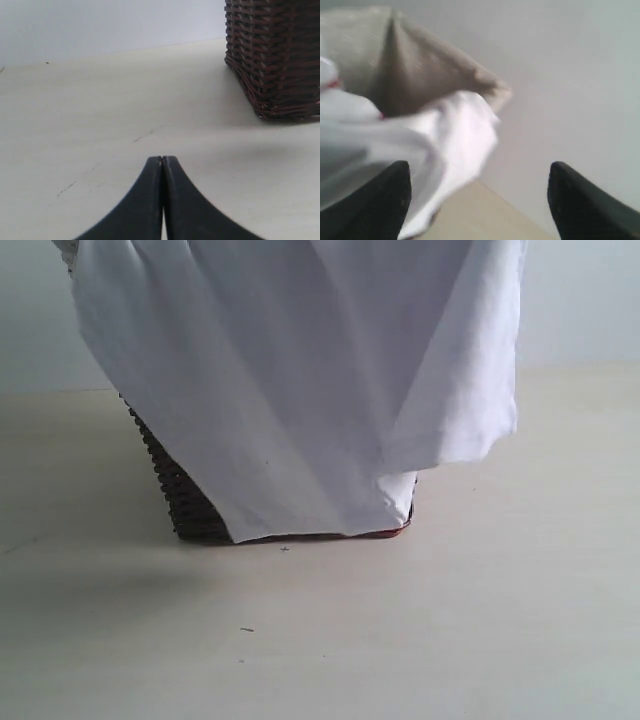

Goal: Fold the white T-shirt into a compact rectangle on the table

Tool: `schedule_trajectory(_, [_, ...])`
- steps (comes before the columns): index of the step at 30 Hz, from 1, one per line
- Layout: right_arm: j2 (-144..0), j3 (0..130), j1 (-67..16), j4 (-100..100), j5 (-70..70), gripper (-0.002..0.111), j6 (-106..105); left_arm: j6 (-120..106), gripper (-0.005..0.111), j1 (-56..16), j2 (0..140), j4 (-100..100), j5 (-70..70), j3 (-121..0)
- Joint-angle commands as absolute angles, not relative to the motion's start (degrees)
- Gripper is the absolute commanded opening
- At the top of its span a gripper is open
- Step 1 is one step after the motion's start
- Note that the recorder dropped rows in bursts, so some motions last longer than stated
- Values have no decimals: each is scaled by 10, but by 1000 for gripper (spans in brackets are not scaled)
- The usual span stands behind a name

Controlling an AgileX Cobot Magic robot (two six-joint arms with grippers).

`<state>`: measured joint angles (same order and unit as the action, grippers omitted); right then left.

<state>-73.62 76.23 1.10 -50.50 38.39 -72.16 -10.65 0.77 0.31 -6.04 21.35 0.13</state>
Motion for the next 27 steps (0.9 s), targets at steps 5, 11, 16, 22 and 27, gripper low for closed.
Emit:
schedule_trajectory(5, [-742, 764, 14, -137, 370, 72, -509, -107, 0, 6, 0, -64, 208, 0])
schedule_trajectory(11, [-726, 764, 14, -297, 385, 72, -526, -107, 0, 6, 0, -64, 208, 0])
schedule_trajectory(16, [-721, 760, 3, -625, 627, 72, -730, -107, 0, 6, 0, -64, 208, 0])
schedule_trajectory(22, [-764, 673, -116, -686, 627, 72, -731, -107, 0, 6, 0, -64, 208, 0])
schedule_trajectory(27, [-839, 619, -208, -687, 456, 72, -733, -107, 0, 6, 0, -64, 208, 0])
